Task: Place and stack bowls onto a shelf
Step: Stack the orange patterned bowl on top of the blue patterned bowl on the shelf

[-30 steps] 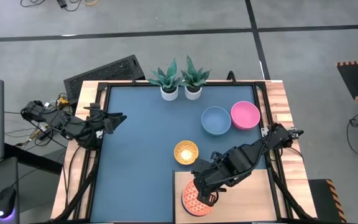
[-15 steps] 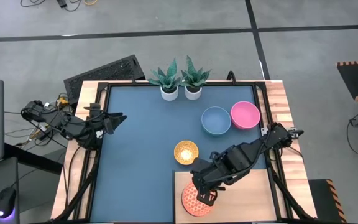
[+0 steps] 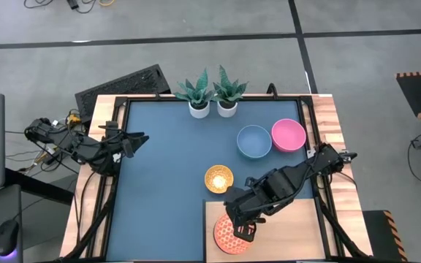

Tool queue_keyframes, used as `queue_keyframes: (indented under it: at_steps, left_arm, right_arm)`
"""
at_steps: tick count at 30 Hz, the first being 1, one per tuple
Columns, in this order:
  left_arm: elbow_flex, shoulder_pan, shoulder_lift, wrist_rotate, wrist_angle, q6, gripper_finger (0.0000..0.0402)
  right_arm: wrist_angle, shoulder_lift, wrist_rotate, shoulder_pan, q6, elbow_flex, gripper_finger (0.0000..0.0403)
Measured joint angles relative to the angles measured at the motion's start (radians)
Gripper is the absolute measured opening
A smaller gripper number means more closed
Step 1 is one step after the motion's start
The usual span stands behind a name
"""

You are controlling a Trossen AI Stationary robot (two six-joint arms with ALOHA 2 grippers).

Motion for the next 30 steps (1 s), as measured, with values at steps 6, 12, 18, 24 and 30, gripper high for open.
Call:
queue_keyframes:
  at_steps: [6, 12, 18, 24, 30]
  left_arm:
    - [0.0, 0.0, 0.0, 0.0, -0.001, 0.0, 0.0249]
    - [0.0, 0.0, 0.0, 0.005, -0.002, 0.0, 0.0249]
    - [0.0, 0.0, 0.0, 0.01, -0.008, -0.001, 0.0249]
    - [0.0, 0.0, 0.0, 0.011, -0.009, -0.001, 0.0249]
    - [-0.025, 0.0, 0.004, 0.133, 0.082, 0.013, 0.0249]
  right_arm:
    - [0.001, -0.026, -0.002, -0.017, -0.038, 0.002, 0.0087]
    - [0.025, -0.061, 0.002, -0.067, -0.145, 0.002, 0.0087]
    - [0.035, -0.065, -0.021, -0.105, -0.199, 0.001, 0.0087]
    - [0.074, -0.07, -0.002, -0.061, -0.268, 0.001, 0.0077]
    - [0.016, -0.07, 0.162, -0.015, -0.213, 0.001, 0.0043]
